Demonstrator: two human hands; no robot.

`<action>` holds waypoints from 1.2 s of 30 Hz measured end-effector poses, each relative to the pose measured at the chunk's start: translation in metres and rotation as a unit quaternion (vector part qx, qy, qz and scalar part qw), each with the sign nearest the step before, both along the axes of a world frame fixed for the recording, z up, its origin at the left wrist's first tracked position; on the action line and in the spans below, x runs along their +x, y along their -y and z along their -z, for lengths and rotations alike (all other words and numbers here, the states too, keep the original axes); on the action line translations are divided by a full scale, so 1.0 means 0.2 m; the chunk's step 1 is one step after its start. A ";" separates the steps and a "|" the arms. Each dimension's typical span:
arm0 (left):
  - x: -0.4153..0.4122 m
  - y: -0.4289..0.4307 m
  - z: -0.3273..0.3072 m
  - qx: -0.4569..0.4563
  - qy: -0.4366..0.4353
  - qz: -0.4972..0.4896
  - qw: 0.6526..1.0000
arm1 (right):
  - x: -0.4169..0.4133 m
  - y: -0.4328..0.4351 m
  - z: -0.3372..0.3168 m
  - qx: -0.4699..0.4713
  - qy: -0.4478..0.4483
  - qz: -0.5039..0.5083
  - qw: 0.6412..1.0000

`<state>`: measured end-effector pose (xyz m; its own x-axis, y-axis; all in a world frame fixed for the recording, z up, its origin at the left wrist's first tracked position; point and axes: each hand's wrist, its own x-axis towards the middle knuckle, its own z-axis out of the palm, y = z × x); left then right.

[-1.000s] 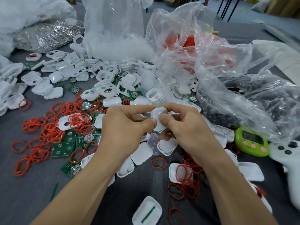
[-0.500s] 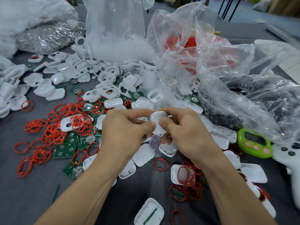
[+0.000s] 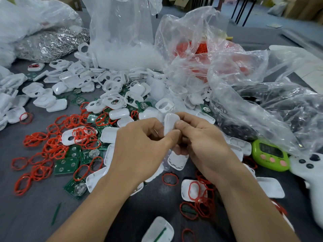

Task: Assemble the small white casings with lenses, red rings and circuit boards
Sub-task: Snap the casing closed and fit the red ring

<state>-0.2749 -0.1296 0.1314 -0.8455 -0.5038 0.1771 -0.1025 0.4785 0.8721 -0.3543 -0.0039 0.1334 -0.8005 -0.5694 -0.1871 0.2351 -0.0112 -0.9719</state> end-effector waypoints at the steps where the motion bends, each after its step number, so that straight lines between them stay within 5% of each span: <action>1: 0.00 0.00 0.00 -0.010 0.006 0.007 1.000 | 0.00 0.00 0.00 0.001 -0.002 -0.004 1.000; 19: 0.01 -0.01 0.02 -0.121 -0.066 0.007 0.990 | 0.04 0.05 0.02 -0.049 0.040 -0.024 0.998; 30: 0.00 0.03 0.02 -0.168 -0.038 -0.046 0.984 | -0.01 -0.01 -0.02 -0.048 -0.044 0.025 0.998; 36: -0.01 0.05 0.03 -0.125 -0.139 -0.020 0.982 | -0.02 -0.04 -0.02 -0.021 -0.107 0.014 0.994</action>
<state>-0.2764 -0.1401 0.1257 -0.7278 -0.4463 0.5208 0.1002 0.6820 0.7245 -0.3589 0.0034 0.1382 -0.8355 -0.5493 0.0128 0.0217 -0.0563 -0.9982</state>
